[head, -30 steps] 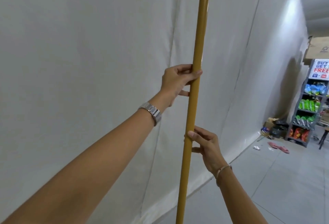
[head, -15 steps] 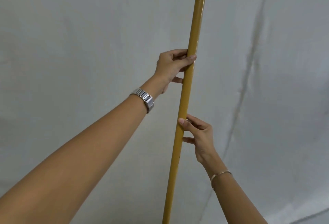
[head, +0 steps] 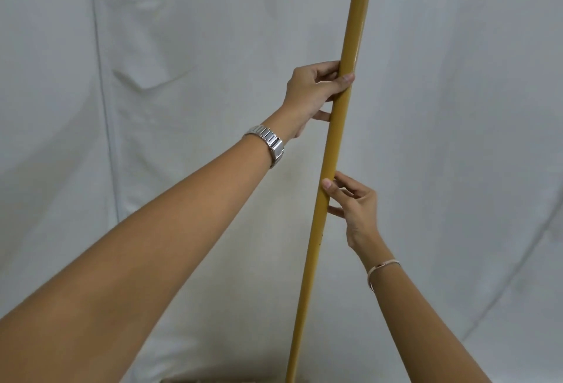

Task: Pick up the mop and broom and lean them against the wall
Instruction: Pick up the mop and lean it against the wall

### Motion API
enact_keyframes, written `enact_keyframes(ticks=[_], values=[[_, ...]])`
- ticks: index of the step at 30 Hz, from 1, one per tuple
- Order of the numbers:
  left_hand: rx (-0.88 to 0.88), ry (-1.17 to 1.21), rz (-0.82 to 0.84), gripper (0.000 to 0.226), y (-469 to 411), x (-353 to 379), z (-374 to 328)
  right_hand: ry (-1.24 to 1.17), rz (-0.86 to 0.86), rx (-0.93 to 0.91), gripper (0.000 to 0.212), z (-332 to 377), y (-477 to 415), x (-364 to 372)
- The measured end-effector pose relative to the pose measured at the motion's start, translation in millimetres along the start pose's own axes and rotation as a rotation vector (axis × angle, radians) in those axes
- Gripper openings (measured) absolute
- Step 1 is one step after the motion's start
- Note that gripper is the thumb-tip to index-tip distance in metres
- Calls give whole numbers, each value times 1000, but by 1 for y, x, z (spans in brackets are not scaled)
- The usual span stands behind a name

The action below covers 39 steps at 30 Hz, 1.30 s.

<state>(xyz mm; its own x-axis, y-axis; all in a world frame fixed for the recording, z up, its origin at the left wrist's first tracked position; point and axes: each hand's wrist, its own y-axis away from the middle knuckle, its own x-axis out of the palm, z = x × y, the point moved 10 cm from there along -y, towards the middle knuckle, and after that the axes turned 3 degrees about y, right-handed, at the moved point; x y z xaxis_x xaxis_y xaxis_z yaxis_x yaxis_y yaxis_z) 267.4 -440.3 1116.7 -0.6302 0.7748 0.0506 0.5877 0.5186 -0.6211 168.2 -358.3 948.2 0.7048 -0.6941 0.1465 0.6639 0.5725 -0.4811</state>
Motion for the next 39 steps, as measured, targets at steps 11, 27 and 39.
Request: enact_keyframes(ticks=[11, 27, 39], values=[[-13, -79, -125, 40, -14, -105, 61, 6, 87, 105, 20, -84, -32, 94], [-201, 28, -157, 43, -31, -169, 172, 12, 205, 226, 17, -183, -57, 135], [-289, -51, -109, 38, -52, -206, 229, 24, 224, 300, 15, -223, -93, 147]])
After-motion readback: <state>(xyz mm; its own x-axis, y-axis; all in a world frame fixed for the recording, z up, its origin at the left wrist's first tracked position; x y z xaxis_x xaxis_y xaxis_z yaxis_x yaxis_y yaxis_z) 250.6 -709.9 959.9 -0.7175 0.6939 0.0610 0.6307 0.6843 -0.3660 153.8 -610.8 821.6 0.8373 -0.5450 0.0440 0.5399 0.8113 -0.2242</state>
